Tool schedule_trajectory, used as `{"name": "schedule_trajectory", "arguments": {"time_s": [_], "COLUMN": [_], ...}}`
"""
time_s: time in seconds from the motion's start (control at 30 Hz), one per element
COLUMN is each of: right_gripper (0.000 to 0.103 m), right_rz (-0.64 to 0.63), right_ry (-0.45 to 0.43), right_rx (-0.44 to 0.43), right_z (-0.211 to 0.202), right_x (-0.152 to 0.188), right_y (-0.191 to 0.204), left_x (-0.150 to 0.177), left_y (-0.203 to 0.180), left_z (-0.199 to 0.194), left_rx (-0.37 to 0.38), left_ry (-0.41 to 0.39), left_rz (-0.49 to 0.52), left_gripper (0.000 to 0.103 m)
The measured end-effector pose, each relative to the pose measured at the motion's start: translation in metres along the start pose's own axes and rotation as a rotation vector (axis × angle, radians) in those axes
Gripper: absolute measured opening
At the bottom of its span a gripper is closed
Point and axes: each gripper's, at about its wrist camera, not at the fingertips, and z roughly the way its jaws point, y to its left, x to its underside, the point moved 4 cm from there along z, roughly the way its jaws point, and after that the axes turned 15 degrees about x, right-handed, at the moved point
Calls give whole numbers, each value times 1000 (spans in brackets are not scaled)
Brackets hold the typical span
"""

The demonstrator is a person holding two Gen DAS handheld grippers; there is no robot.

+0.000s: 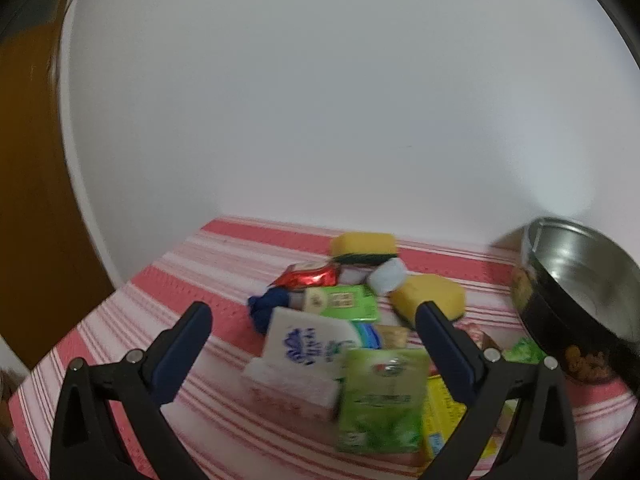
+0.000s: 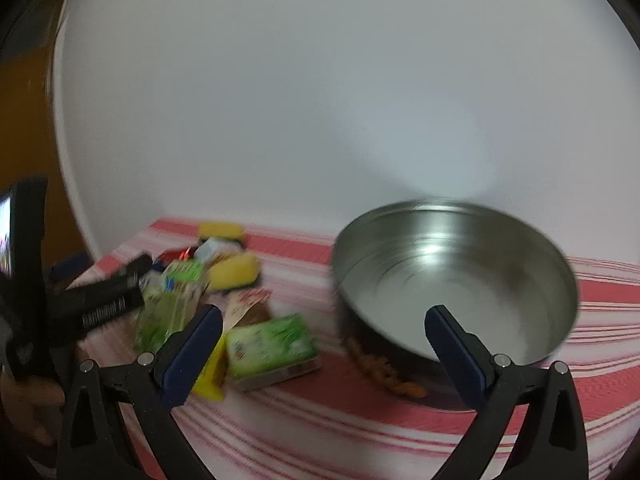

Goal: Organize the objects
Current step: 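Grasp the green tissue pack with the right gripper while the left gripper grasps another green pack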

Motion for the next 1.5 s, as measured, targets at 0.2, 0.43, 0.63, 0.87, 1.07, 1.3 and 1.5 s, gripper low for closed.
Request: {"name": "schedule_trajectory", "arguments": {"time_s": [0.2, 0.43, 0.63, 0.87, 1.07, 1.3, 1.5], "right_gripper": [103, 103, 102, 78, 78, 78, 78], "right_rz": [-111, -195, -317, -324, -292, -157, -41], "right_ry": [106, 256, 266, 289, 281, 158, 119], "right_rx": [-56, -46, -4, -34, -71, -21, -22], "right_z": [18, 56, 73, 76, 71, 23, 16], "right_x": [12, 26, 28, 28, 29, 7, -7], "right_y": [28, 47, 76, 75, 69, 17, -11], "left_x": [-1, -3, -3, 3, 12, 27, 37], "left_y": [7, 2, 8, -4, -17, -28, -31], "left_z": [-1, -1, 1, 7, 15, 28, 38], "left_rx": [28, 17, 42, 109, 196, 242, 185], "left_ry": [28, 32, 58, 125, 189, 280, 309], "left_rz": [-29, 17, -14, 5, 20, 19, 62], "left_gripper": [103, 103, 103, 99, 95, 86, 68]}}
